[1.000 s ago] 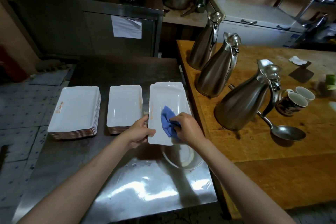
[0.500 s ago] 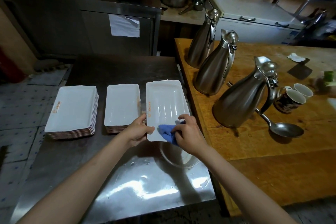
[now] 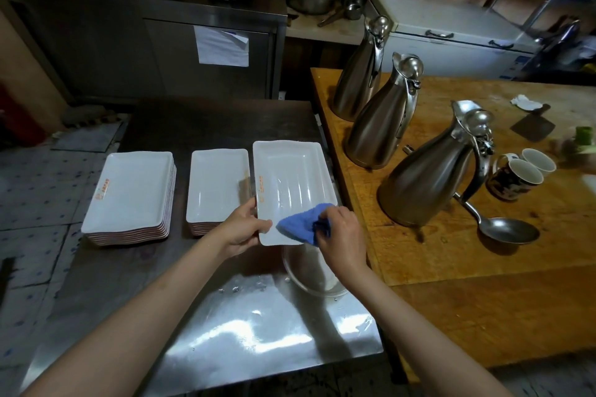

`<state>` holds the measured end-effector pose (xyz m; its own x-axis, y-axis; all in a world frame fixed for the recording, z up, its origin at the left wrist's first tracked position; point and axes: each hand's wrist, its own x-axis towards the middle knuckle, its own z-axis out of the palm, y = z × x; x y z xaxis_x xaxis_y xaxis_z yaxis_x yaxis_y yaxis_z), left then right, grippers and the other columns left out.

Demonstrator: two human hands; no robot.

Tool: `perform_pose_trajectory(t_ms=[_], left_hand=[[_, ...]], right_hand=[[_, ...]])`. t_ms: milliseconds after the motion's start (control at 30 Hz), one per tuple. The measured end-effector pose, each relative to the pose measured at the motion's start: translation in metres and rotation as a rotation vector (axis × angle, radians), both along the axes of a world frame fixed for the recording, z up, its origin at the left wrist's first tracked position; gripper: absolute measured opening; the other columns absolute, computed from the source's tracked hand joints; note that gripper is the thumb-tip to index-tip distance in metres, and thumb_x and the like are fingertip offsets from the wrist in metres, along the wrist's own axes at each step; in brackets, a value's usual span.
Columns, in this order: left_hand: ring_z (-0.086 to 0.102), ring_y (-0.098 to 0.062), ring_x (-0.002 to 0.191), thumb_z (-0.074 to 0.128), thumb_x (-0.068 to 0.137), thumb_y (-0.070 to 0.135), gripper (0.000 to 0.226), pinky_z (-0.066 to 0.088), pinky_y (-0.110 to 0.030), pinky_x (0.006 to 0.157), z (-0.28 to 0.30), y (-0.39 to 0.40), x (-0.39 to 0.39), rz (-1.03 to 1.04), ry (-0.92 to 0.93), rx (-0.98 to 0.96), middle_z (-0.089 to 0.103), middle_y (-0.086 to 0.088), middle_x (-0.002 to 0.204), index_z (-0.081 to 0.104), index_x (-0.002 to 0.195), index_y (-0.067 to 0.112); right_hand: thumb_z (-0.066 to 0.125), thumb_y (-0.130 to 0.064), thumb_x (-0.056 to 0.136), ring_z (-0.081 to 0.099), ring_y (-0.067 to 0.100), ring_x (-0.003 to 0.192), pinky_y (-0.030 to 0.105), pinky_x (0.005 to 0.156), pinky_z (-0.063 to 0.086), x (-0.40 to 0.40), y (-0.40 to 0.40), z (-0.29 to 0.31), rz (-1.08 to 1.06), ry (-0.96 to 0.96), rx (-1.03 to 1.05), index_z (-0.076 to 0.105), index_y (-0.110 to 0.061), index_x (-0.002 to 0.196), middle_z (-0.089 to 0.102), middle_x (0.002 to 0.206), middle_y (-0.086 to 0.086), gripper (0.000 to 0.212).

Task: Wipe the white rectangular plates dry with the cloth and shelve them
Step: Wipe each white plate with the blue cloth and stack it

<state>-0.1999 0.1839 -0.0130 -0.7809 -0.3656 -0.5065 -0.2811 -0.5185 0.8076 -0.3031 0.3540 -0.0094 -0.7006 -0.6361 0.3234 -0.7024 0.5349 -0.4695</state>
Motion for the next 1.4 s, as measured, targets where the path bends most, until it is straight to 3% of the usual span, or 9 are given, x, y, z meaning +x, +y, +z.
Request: perform_pose_trajectory(t_ms=[133,333,433,633,800,1100,1167,1267,1400], left_hand=[[0.052,-0.034,0.123,0.050,0.085,-0.018,0.071,0.049,-0.045,0.094,-0.003,0.001,0.002,-0.027,-0.016,0.009,0.050,-0.013,0.138,0.036,0.144,0.018],[0.054,-0.032,0.120,0.050,0.085,-0.018,0.070,0.049,-0.045,0.095,0.002,0.004,0.001,-0.038,-0.006,0.025,0.052,-0.011,0.136,0.035,0.144,0.017],[0.057,-0.031,0.115,0.048,0.087,-0.018,0.067,0.050,-0.044,0.093,0.005,0.005,0.001,-0.035,0.007,0.031,0.057,-0.011,0.128,0.037,0.142,0.017],[0.057,-0.029,0.115,0.049,0.089,-0.014,0.064,0.056,-0.037,0.082,0.008,0.004,0.003,-0.080,0.016,0.029,0.057,-0.010,0.130,0.036,0.143,0.017],[0.053,-0.030,0.123,0.050,0.089,-0.012,0.061,0.047,-0.047,0.098,0.010,0.006,0.004,-0.133,-0.005,-0.002,0.055,-0.009,0.134,0.039,0.139,0.020],[0.055,-0.028,0.120,0.049,0.090,-0.011,0.055,0.048,-0.044,0.097,0.013,0.007,0.002,-0.148,0.011,-0.002,0.058,-0.007,0.130,0.043,0.134,0.023],[0.055,-0.028,0.120,0.048,0.091,-0.011,0.054,0.049,-0.044,0.097,0.014,0.005,0.001,-0.135,0.015,0.005,0.058,-0.007,0.130,0.043,0.132,0.025],[0.055,-0.028,0.120,0.048,0.091,-0.011,0.057,0.049,-0.046,0.096,0.014,0.002,0.001,-0.143,0.014,-0.002,0.058,-0.006,0.130,0.042,0.137,0.023],[0.055,-0.027,0.120,0.049,0.091,-0.010,0.056,0.047,-0.045,0.098,0.016,0.004,0.001,-0.153,-0.004,-0.012,0.058,-0.005,0.129,0.041,0.136,0.023]], right_hand=[[0.073,0.005,0.072,0.057,0.028,0.083,0.025,0.061,0.043,-0.012,-0.005,0.003,0.034,0.064,-0.042,0.067,-0.005,0.083,0.061,0.090,0.013,0.016],[0.075,-0.007,0.074,0.052,0.029,0.089,0.024,0.063,0.037,-0.037,-0.023,0.019,0.007,0.062,-0.032,0.070,-0.014,0.099,0.054,0.101,0.014,0.026],[0.077,-0.014,0.075,0.052,0.018,0.086,0.023,0.064,0.037,-0.043,-0.033,0.031,-0.060,0.026,-0.035,0.061,-0.015,0.107,0.053,0.097,0.004,0.037],[0.069,-0.018,0.084,0.046,0.009,0.078,0.012,0.057,0.028,-0.051,-0.042,0.034,-0.070,-0.012,0.030,0.062,-0.012,0.093,0.060,0.095,0.004,0.014],[0.066,-0.008,0.083,0.050,0.015,0.078,0.016,0.064,0.032,-0.062,-0.057,0.043,-0.096,-0.084,-0.073,0.064,-0.006,0.089,0.059,0.093,0.009,0.006],[0.062,-0.011,0.087,0.058,0.022,0.096,0.027,0.081,0.048,-0.069,-0.074,0.045,-0.171,-0.176,-0.163,0.069,-0.005,0.109,0.063,0.106,0.010,0.023],[0.063,-0.018,0.088,0.056,0.022,0.105,0.029,0.088,0.046,-0.062,-0.075,0.042,-0.126,-0.221,-0.161,0.065,-0.004,0.115,0.060,0.113,0.011,0.031],[0.072,-0.035,0.081,0.045,0.017,0.115,0.020,0.094,0.036,-0.053,-0.073,0.034,-0.088,-0.252,-0.089,0.053,-0.009,0.131,0.046,0.127,0.006,0.060],[0.072,-0.024,0.082,0.044,0.021,0.120,0.019,0.097,0.031,-0.051,-0.076,0.029,-0.154,-0.239,-0.090,0.049,-0.011,0.136,0.041,0.134,0.009,0.060]])
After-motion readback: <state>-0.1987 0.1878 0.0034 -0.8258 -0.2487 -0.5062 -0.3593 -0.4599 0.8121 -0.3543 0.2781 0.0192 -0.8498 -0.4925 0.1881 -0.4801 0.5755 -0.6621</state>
